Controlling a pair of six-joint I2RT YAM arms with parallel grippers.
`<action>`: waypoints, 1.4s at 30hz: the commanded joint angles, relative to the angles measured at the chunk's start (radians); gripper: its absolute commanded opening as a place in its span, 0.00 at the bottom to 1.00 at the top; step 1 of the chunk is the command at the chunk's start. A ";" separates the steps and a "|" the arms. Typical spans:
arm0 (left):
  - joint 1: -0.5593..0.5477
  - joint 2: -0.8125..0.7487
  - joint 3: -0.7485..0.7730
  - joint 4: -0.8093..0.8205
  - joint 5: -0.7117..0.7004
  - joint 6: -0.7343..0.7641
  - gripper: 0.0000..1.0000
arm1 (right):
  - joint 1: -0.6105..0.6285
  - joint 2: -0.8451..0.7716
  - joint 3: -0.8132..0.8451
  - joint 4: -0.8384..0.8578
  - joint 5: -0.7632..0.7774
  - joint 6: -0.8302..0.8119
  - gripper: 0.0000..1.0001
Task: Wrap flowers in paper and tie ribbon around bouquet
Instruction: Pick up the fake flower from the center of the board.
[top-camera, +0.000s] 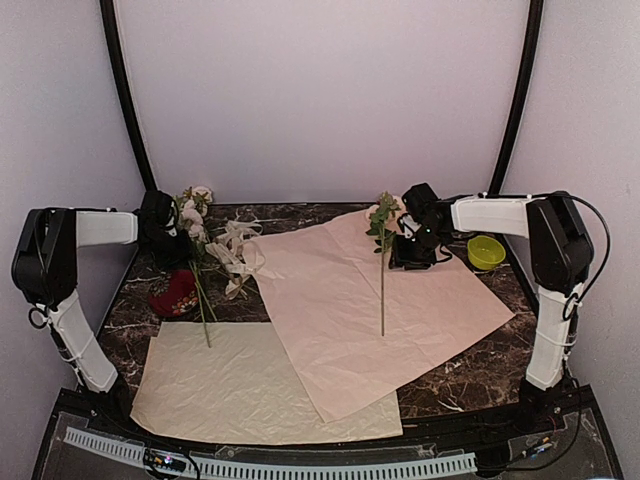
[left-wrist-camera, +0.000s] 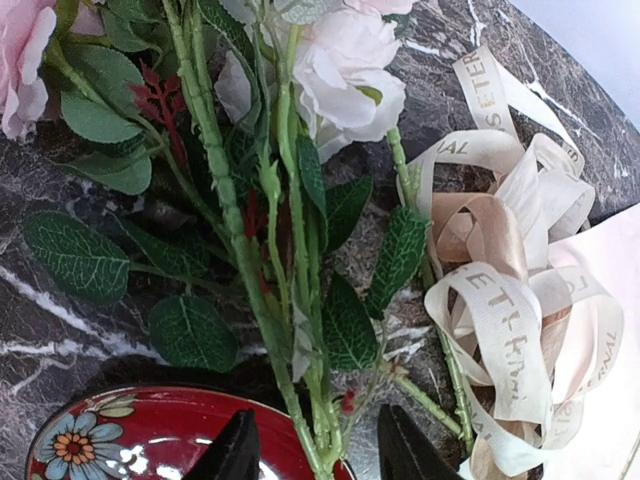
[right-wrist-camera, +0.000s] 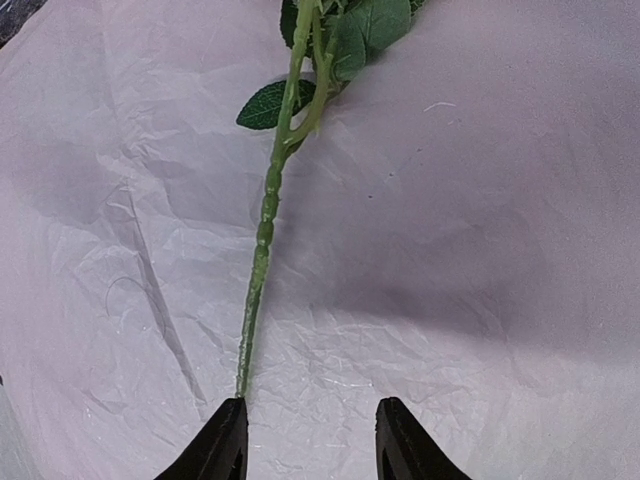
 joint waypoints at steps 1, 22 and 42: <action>0.010 0.052 0.047 -0.022 0.000 0.009 0.40 | 0.010 -0.019 0.000 0.000 -0.011 -0.012 0.44; 0.017 0.024 0.038 0.000 -0.010 0.011 0.31 | 0.018 -0.011 0.004 -0.021 -0.002 -0.031 0.44; 0.133 0.112 0.104 0.055 0.108 0.009 0.24 | 0.023 0.010 0.020 -0.051 -0.001 -0.052 0.44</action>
